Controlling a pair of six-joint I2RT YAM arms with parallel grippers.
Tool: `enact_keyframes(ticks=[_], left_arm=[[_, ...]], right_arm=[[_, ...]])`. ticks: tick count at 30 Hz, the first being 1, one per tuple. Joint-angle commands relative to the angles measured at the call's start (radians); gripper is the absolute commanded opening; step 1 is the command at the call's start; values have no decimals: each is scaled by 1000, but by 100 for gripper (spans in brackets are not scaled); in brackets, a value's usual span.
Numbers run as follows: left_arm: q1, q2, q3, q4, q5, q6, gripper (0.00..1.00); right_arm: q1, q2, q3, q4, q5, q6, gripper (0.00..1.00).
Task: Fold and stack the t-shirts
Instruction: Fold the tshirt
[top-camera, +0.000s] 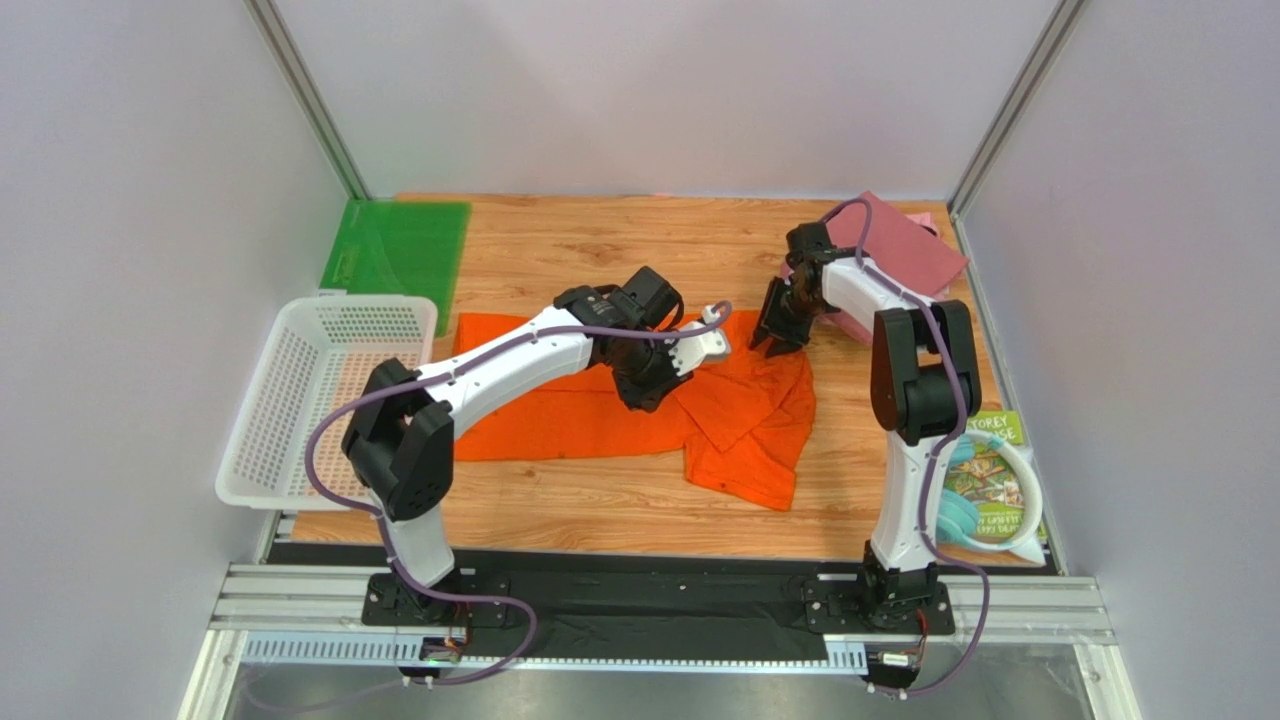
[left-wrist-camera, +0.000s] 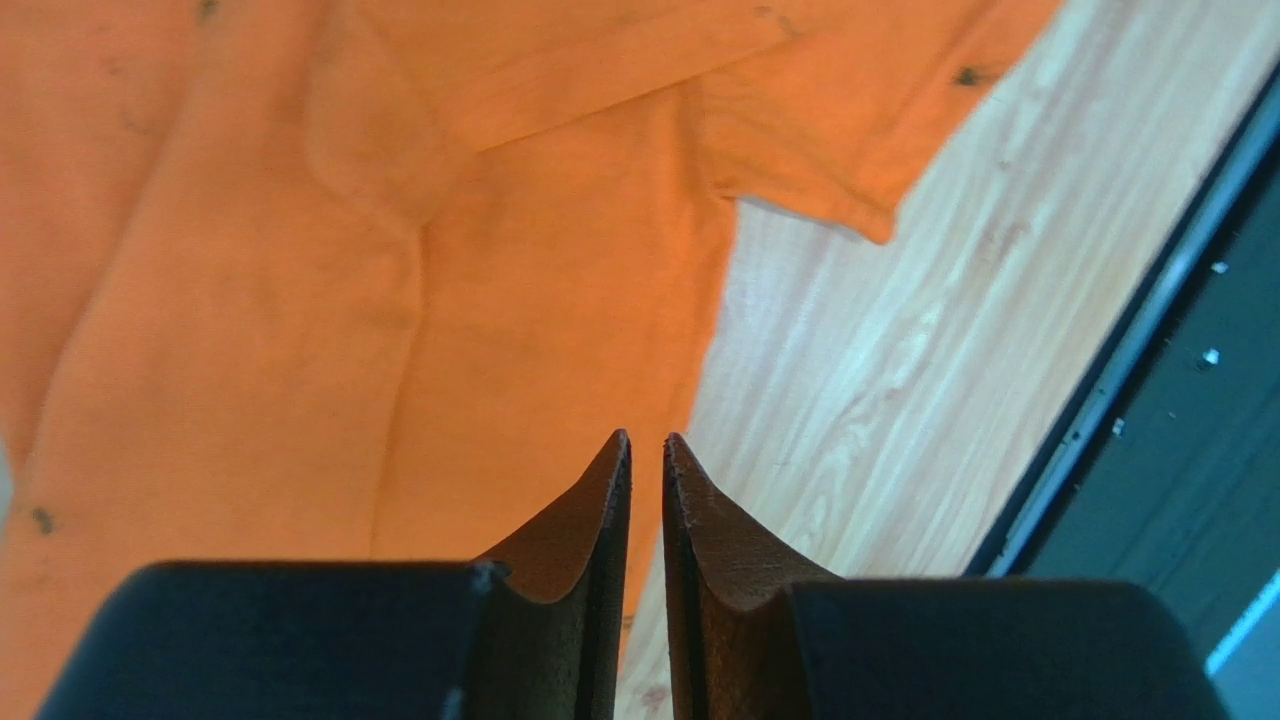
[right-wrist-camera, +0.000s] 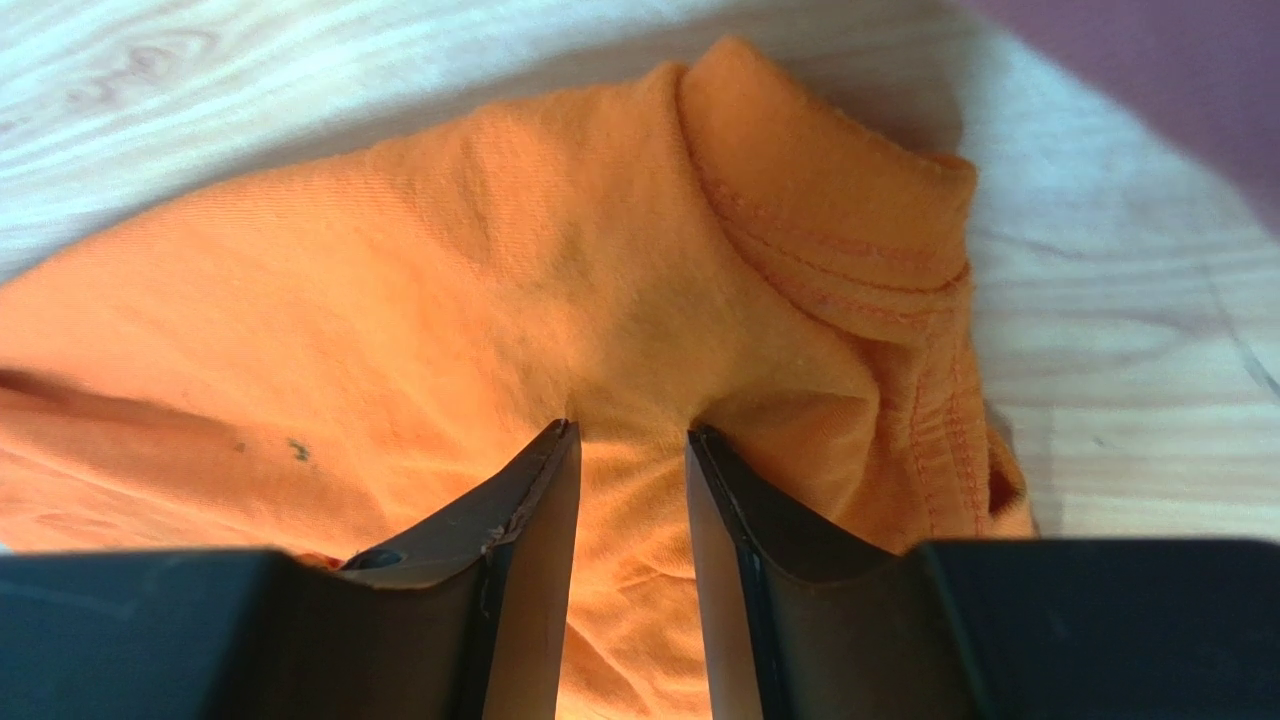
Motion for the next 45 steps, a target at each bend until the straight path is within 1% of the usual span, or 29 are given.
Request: enact_keyframes(ticks=[1,3,6,7,8,9,10,11,13,14,15,17,18,19,20,21,22,23,25,26,27,29,30,33,36,41,45], left_arm=[[45,65,76,88,-58,-45,20],[63,102,134,73,-46,-58,19],[63,165,180,85,-70,-79,19],[66,193,189,84,-89,-84,19],[76,201,195,81,-78,-99,19],[89,202,199,81,-54,-110,19],[123,193,200,69,13,-123,18],[145,182,197,64,44,-146,18],[206,143,194,27,103,-159,18],[226,121,189,13,104,-153,18],[241,97,164,3,100,-144,18],[281,-12,111,-17,63,-99,20],[295,-57,50,-19,45,-85,21],[325,-142,21,-28,25,-58,24],[342,-182,-28,-37,17,-44,26],[359,-248,-47,-49,-4,-30,27],[393,-276,-68,-78,-12,2,28],[411,-302,-111,-89,-20,17,29],[453,-362,-162,-114,-52,68,30],[461,-382,-223,-116,-67,88,30],[462,-417,-252,-114,-107,106,30],[467,-450,-327,-108,-132,129,30],[470,-470,-340,-119,-138,134,30],[473,-482,-377,-146,-127,126,31],[473,-462,-406,-163,-132,126,31],[475,-427,-455,-166,-141,122,31],[479,-384,-476,-154,-175,105,31]], right_arm=[[-1,-80,-27,-11,43,-27,38],[-3,-93,-17,-14,43,-27,39],[-1,-94,0,-30,30,-21,38],[-1,-112,-1,-30,29,-19,38],[-1,-128,-4,-33,37,-21,38],[0,-145,-7,-33,43,-22,38],[0,-166,-16,-36,50,-25,38],[0,-215,-26,-39,53,-27,38],[2,-301,-76,-30,50,-25,39],[5,-332,-98,-28,43,-19,39],[12,-359,-122,-27,41,-22,39],[20,-441,-206,-31,26,-18,40],[29,-471,-237,-30,20,-7,40],[36,-532,-269,-28,18,2,40],[43,-565,-343,-25,14,9,40],[57,-597,-375,-27,12,28,40],[60,-663,-415,-24,9,42,40],[66,-697,-487,-16,0,59,40],[80,-782,-559,-10,-14,104,40],[86,-807,-590,-5,-19,116,40],[104,-847,-656,-4,-26,145,40],[123,-887,-714,-1,-32,173,40],[144,-905,-763,1,-34,188,40],[178,-990,-840,1,-28,236,40],[198,-1036,-871,-21,-19,260,40],[223,-1079,-915,-59,0,288,40],[230,-1113,-955,-70,0,309,41]])
